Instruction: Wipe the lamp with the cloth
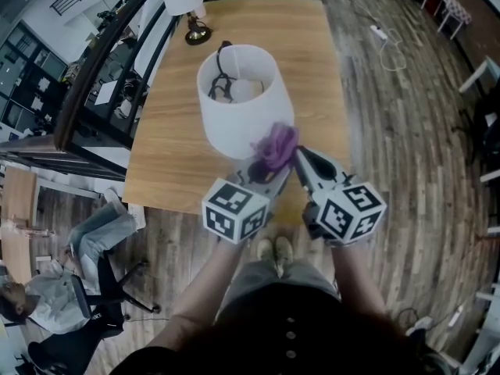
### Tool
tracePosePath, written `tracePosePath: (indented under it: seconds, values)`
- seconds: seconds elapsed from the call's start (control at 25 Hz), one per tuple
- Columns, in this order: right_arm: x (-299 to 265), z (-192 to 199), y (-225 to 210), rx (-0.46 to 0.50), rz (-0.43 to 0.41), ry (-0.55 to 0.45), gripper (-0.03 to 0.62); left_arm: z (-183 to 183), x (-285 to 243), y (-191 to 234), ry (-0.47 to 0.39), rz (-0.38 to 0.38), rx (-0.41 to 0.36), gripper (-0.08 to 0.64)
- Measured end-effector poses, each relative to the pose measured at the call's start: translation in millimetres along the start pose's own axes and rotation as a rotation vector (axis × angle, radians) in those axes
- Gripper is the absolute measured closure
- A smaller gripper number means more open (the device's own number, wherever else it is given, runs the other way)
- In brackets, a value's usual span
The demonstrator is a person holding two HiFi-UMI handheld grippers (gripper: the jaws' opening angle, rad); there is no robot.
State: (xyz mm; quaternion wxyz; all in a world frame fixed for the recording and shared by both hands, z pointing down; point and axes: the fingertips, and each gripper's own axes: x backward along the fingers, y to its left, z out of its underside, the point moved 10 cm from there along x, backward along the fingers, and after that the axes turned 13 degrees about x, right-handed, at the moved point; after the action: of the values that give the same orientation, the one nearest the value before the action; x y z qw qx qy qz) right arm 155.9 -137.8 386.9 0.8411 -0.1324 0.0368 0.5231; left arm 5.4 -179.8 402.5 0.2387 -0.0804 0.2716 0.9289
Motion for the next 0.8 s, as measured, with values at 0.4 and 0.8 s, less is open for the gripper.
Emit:
tracePosePath:
  seconds: [0.4,0.8]
  values:
    - [5,3,-2,-0.007,0.012,-0.009,0.580,-1,-1,-4,0.007,0.000,-0.006,0.482]
    - [14,-23,-7,0.022,0.028,-0.073,0.580,-29,3,-24,-0.045,0.023,-0.074,0.482]
